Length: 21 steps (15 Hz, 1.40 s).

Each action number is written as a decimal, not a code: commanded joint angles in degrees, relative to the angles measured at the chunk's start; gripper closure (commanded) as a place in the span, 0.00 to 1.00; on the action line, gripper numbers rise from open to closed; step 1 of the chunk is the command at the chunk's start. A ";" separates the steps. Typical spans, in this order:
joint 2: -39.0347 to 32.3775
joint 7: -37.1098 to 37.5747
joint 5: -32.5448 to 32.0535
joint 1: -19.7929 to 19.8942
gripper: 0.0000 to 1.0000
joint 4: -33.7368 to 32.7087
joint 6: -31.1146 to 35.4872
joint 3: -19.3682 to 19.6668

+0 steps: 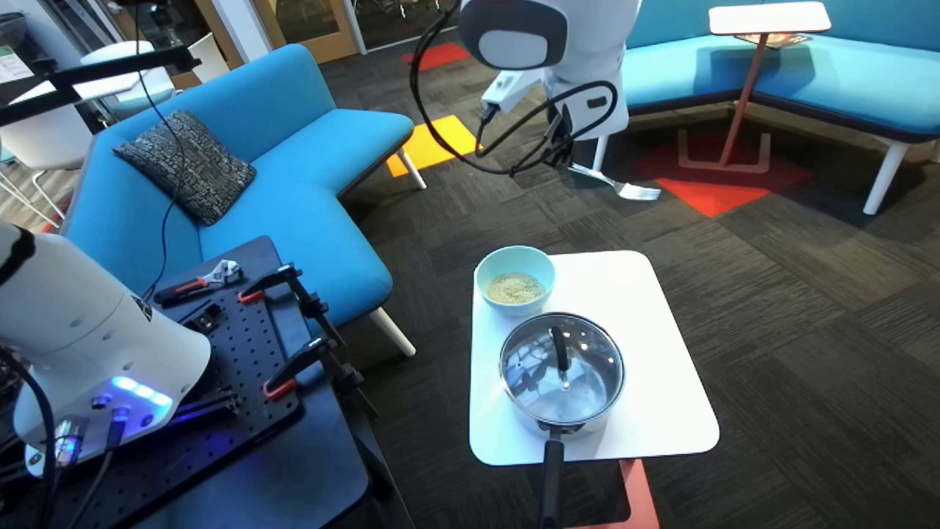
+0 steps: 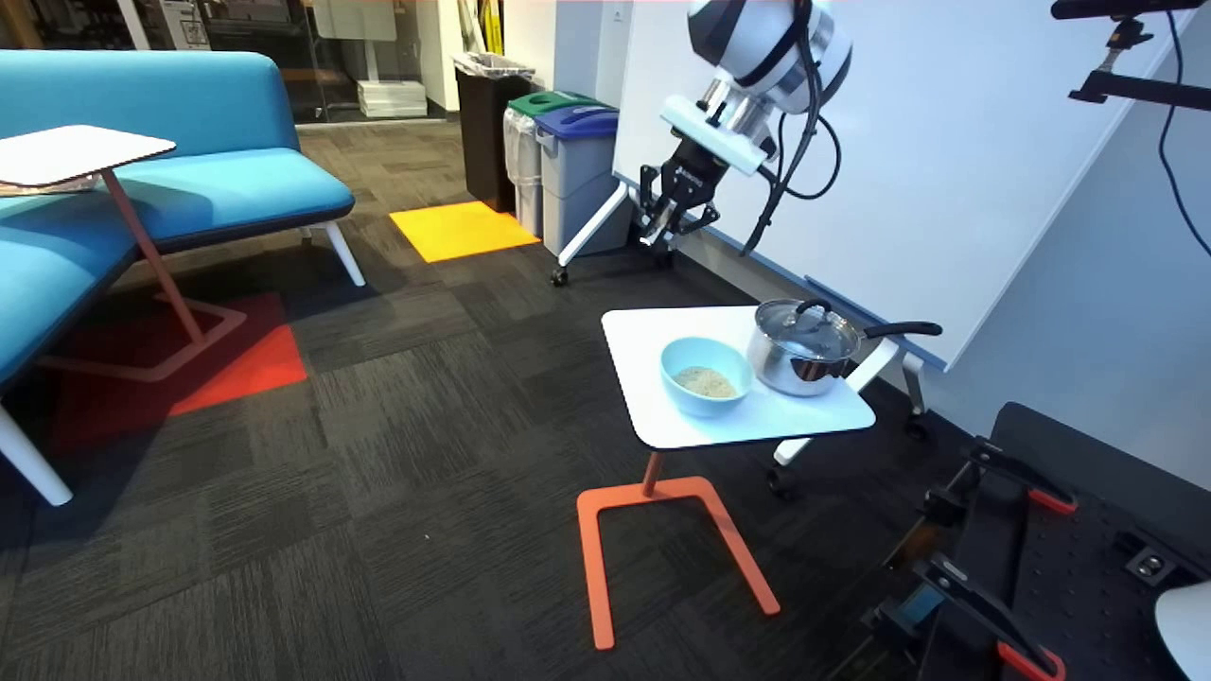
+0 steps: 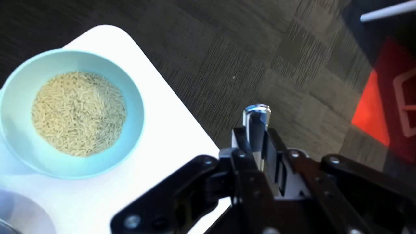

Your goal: Remove the fork from the bowl

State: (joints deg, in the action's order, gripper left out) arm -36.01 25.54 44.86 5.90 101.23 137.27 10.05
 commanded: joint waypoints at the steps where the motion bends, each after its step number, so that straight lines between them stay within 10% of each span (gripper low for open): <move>1: -7.24 11.17 -4.73 -1.29 0.95 -4.44 5.01 1.96; 21: -31.12 35.91 -10.77 3.52 0.95 -26.63 0.37 -1.53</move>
State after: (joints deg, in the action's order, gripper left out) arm -64.88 57.85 35.95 8.05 78.76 138.65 9.46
